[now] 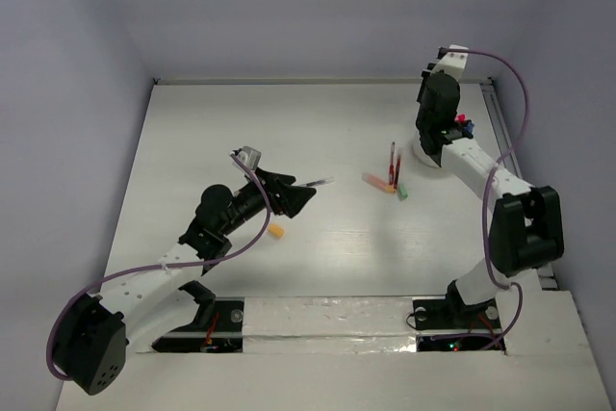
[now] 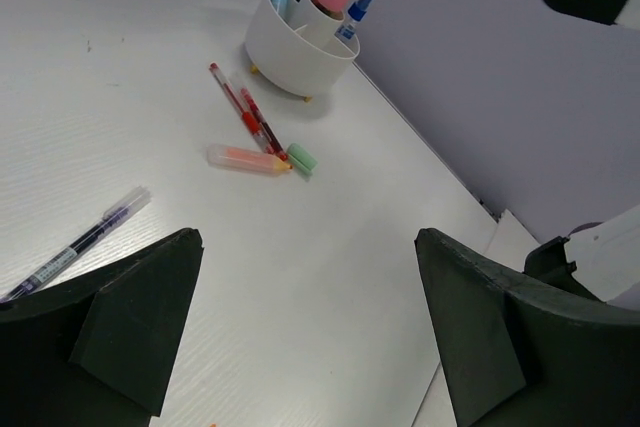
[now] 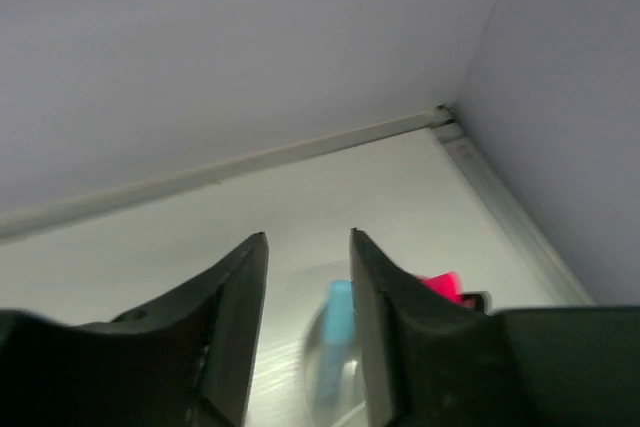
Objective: Sort the stationery into containers
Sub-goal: Place the pen in the storage box, then pick up the pen from the center of the board.
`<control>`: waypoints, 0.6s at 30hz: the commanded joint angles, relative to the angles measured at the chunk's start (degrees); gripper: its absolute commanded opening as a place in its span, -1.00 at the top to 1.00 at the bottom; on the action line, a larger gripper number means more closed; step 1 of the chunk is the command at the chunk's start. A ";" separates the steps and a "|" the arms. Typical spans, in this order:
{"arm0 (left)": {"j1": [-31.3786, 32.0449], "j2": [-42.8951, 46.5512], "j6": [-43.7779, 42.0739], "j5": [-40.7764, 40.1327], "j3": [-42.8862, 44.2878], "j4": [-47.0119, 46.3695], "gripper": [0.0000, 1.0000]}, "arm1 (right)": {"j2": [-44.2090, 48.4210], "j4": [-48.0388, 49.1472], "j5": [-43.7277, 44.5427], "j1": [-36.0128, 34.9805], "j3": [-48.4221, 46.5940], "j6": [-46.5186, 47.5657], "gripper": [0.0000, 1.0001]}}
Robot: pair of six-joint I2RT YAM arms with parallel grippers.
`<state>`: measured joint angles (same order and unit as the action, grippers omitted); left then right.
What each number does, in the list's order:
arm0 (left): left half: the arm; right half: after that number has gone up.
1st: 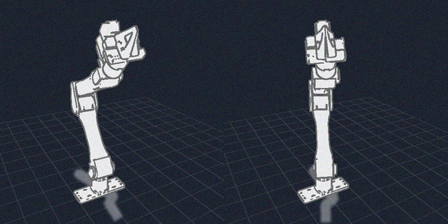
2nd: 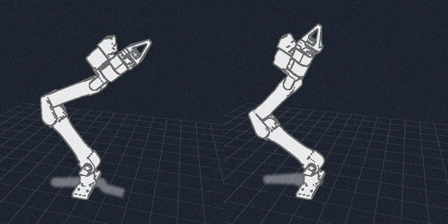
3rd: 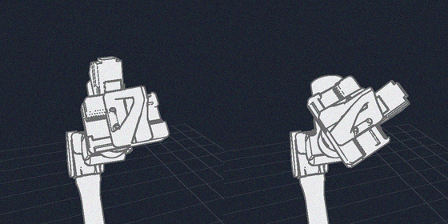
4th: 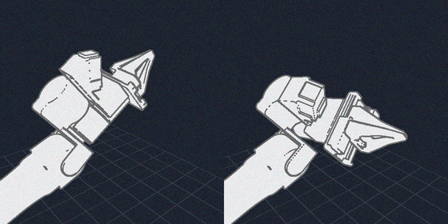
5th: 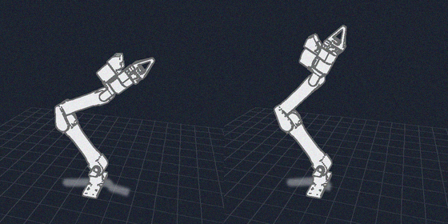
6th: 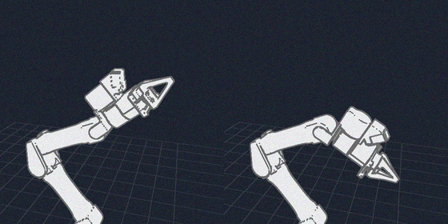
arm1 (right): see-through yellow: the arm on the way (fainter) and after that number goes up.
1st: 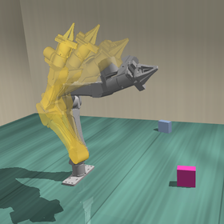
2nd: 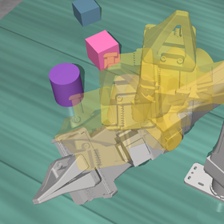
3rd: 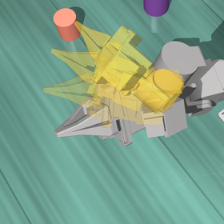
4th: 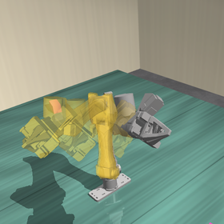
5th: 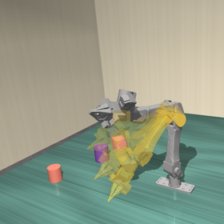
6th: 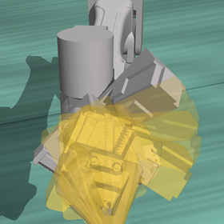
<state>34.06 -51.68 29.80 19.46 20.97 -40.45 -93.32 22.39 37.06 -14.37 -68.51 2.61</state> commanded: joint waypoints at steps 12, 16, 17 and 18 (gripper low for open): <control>0.21 1.93 -1.24 -3.29 -0.41 -0.60 -0.01 | 15.27 -29.41 -32.21 -14.44 12.96 -20.54 1.00; 0.21 6.14 -1.50 -8.38 -1.10 1.59 0.36 | 16.94 -23.75 -43.01 -20.69 18.14 -22.47 1.00; 0.21 7.28 -1.50 -10.04 -1.37 2.73 0.43 | 16.85 -21.10 -47.30 -21.92 20.15 -23.17 0.99; 0.21 8.60 -1.41 -13.02 -1.63 3.26 0.46 | 16.33 -18.46 -48.65 -23.15 21.13 -24.48 0.87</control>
<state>34.06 -46.92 28.97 12.88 20.25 -37.12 -78.96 -2.94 0.43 -34.39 -49.67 -18.35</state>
